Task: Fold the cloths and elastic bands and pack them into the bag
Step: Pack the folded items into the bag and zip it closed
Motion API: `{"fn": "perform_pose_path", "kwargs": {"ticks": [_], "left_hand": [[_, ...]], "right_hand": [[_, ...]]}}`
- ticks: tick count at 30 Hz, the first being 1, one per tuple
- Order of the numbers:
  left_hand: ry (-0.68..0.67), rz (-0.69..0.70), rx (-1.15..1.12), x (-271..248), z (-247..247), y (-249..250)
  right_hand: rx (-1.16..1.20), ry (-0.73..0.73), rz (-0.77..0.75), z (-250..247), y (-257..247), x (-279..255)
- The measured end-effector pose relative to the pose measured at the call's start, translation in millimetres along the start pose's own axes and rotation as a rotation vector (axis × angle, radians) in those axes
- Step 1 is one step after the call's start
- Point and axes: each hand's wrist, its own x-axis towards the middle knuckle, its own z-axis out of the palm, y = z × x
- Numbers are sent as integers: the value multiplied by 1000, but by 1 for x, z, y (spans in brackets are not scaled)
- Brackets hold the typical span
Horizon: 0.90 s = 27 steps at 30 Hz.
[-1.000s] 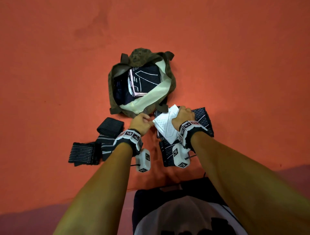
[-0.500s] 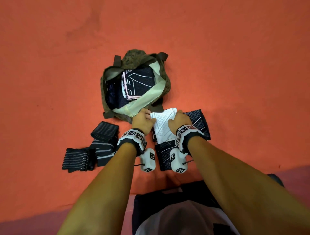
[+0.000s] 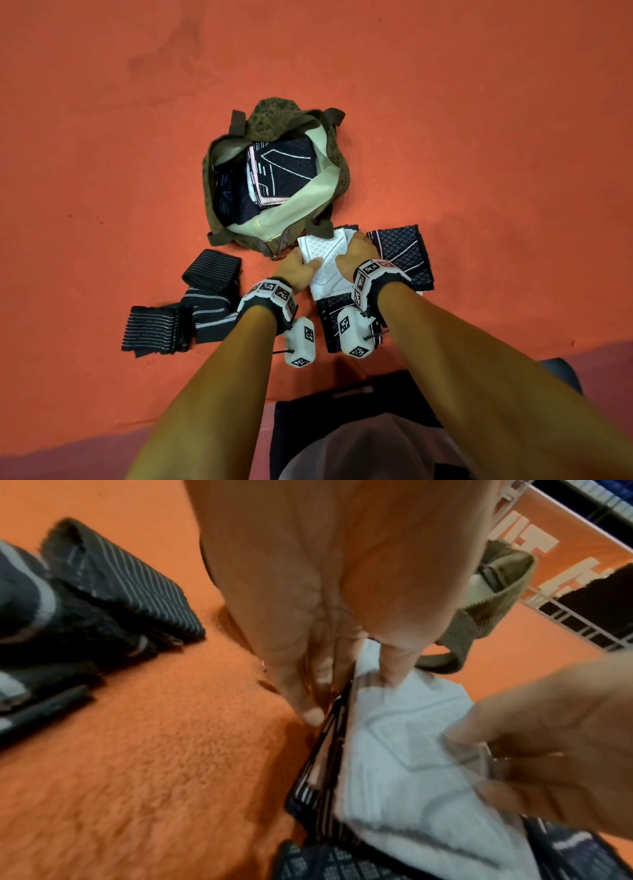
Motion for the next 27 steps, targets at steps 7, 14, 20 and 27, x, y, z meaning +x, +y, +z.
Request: {"fn": "perform_pose_path", "kwargs": {"ticks": [7, 14, 20, 27], "left_hand": [[4, -24, -60, 2, -5, 7], [-65, -41, -114, -8, -21, 27], [-56, -16, -194, -25, -45, 48], [20, 21, -268, -39, -83, 63]], "right_hand": [[146, -29, 58, -14, 0, -5], [253, 10, 99, -18, -1, -19], [265, 58, 88, -34, -25, -23], [259, 51, 48, -50, -59, -36]]}}
